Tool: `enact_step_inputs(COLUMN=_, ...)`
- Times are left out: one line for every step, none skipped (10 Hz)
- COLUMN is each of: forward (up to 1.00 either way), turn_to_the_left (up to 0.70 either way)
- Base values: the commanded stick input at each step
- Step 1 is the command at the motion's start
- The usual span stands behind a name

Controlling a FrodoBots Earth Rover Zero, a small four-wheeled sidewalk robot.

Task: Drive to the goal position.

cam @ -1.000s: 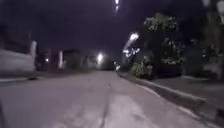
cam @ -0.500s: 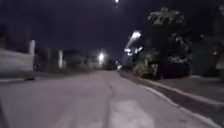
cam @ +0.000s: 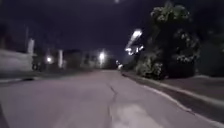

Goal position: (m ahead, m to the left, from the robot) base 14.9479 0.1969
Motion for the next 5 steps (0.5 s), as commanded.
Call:
enact_step_inputs(forward=0.7, turn_to_the_left=0.0)
enact_step_inputs(forward=0.7, turn_to_the_left=0.0)
enact_step_inputs(forward=0.7, turn_to_the_left=0.0)
enact_step_inputs(forward=0.7, turn_to_the_left=0.0)
enact_step_inputs(forward=0.7, turn_to_the_left=0.0)
